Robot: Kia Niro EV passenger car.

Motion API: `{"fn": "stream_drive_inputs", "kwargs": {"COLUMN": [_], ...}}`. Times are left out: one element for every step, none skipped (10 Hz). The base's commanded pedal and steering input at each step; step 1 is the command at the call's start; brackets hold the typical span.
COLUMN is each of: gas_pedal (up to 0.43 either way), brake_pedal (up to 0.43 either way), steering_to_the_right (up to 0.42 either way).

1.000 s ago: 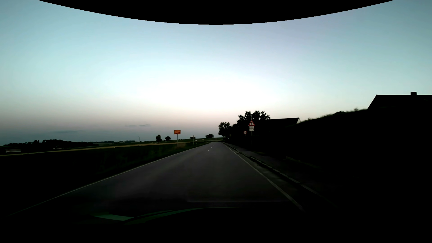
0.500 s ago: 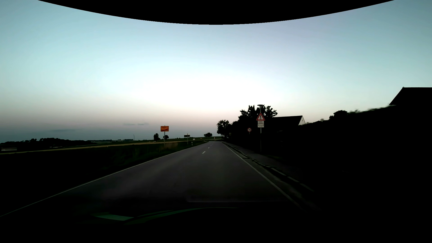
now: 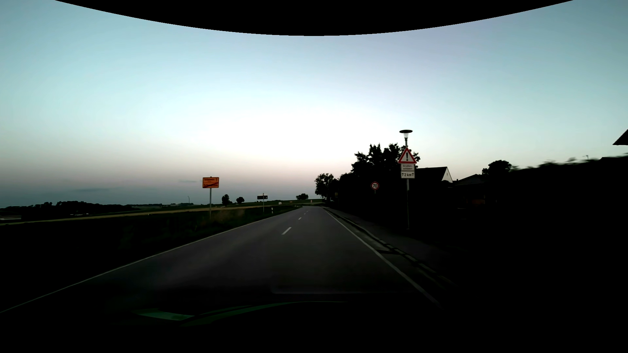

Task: Follow the waypoints while adhering to traffic rules and regulations

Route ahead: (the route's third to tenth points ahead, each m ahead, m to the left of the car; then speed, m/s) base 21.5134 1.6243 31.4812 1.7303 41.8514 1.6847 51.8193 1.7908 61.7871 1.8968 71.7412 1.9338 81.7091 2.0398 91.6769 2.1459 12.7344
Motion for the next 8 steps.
{"fn": "stream_drive_inputs", "kwargs": {"gas_pedal": [0.0, 0.0, 0.0, 0.0, 0.0, 0.0, 0.0, 0.0], "brake_pedal": [0.0, 0.0, 0.0, 0.0, 0.0, 0.0, 0.0, 0.0], "steering_to_the_right": [0.0, 0.0, 0.0, 0.0, 0.0, 0.0, 0.0, 0.0]}}
